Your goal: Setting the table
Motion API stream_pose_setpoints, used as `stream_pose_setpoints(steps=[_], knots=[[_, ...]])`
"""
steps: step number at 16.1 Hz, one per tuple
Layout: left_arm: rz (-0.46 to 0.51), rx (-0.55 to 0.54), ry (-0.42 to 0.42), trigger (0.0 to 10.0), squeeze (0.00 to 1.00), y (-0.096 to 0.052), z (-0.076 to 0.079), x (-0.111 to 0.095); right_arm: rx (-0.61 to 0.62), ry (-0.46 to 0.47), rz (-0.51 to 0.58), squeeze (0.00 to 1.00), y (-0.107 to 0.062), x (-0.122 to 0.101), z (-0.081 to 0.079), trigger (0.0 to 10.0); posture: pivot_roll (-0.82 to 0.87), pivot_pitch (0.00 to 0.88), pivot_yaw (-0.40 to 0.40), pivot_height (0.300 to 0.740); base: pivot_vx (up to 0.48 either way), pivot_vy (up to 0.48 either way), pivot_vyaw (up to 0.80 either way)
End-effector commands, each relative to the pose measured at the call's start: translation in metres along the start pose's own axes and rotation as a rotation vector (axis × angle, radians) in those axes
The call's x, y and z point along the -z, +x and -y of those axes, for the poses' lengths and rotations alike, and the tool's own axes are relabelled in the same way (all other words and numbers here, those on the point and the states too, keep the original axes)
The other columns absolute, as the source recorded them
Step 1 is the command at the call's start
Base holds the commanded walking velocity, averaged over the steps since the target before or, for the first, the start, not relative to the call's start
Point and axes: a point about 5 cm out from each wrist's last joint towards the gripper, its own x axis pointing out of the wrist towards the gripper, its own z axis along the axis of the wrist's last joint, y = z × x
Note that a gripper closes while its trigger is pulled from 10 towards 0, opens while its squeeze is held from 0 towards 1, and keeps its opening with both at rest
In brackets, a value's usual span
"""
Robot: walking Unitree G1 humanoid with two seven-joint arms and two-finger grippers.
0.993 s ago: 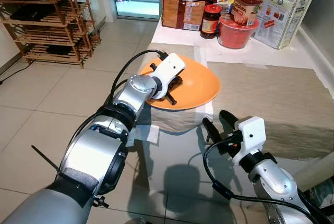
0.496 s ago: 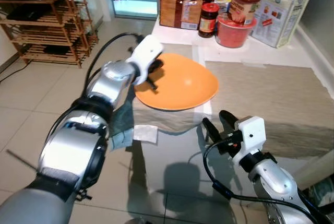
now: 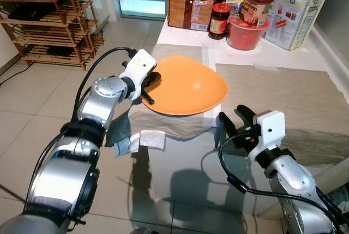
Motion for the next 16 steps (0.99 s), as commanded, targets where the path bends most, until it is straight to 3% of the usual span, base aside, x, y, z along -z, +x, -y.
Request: stream_pose_setpoints(steps=[1,6,8,10,13,16], knots=[[0.008,-0.004,0.0,10.0,0.0,-0.002,-0.001,-0.002,0.004,0.008,-0.005,0.0,0.001,0.0,0.002,10.0,0.01,0.0,0.001,0.74,0.0,0.0,0.0],[0.146,-0.057,0.064,10.0,0.0,-0.016,-0.012,-0.039,0.001,0.011,-0.011,0.0,-0.001,0.001,-0.001,10.0,0.01,0.0,0.005,0.74,0.0,0.0,0.0],[0.167,-0.058,0.087,10.0,0.0,-0.022,-0.013,-0.044,-0.002,0.013,-0.015,0.0,-0.002,0.003,-0.002,10.0,0.02,0.0,0.006,0.74,0.0,0.0,0.0],[0.124,-0.04,0.131,10.0,0.0,-0.034,-0.011,-0.028,-0.005,0.019,-0.019,0.0,-0.003,0.005,-0.005,10.0,0.02,0.0,0.008,0.74,0.0,0.0,0.0],[0.076,-0.012,0.116,10.0,0.0,-0.044,0.0,-0.009,0.001,0.023,-0.019,0.0,-0.002,0.005,-0.003,10.0,0.03,0.0,0.002,0.74,0.0,0.0,0.0],[0.105,-0.003,0.108,10.0,0.0,-0.045,0.013,-0.009,0.002,0.022,-0.011,0.0,0.001,0.004,-0.002,10.0,0.04,0.0,-0.008,0.74,0.0,0.0,0.0]])
